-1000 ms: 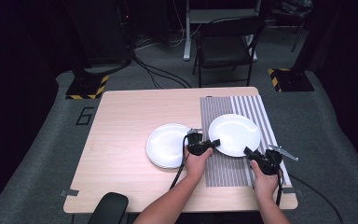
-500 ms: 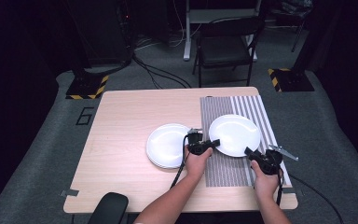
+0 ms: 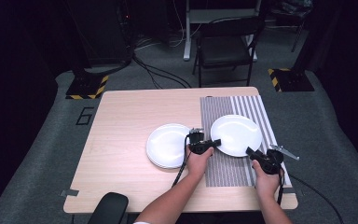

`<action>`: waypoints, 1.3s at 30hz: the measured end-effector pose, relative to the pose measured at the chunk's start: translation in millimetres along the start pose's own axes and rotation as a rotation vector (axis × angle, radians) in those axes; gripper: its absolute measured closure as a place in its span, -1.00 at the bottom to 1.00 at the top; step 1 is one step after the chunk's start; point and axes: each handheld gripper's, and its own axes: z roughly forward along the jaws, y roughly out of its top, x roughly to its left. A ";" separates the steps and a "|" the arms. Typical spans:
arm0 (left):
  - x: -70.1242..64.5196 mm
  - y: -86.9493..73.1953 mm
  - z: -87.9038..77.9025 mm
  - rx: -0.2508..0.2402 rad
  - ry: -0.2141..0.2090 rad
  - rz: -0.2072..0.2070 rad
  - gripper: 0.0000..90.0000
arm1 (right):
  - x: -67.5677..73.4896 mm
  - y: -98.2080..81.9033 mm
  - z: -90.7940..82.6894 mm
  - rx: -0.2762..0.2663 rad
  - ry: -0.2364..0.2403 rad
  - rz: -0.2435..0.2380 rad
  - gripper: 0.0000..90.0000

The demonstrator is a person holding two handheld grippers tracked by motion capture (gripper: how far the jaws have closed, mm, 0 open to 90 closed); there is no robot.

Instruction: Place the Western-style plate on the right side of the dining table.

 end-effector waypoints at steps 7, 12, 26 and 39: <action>0.3 0.9 3.7 0.006 0.005 0.006 0.43 | -2.8 0.7 1.4 -0.005 -0.007 -0.011 0.26; 0.9 0.8 5.3 0.012 0.010 0.004 0.44 | -5.3 0.4 3.2 -0.005 -0.010 -0.012 0.26; -1.0 0.6 8.1 0.025 0.042 0.011 0.44 | -11.6 -1.9 8.1 0.009 -0.008 0.016 0.26; -2.4 -0.4 11.0 0.033 0.068 0.010 0.44 | -14.0 -2.8 9.9 0.030 -0.016 0.039 0.27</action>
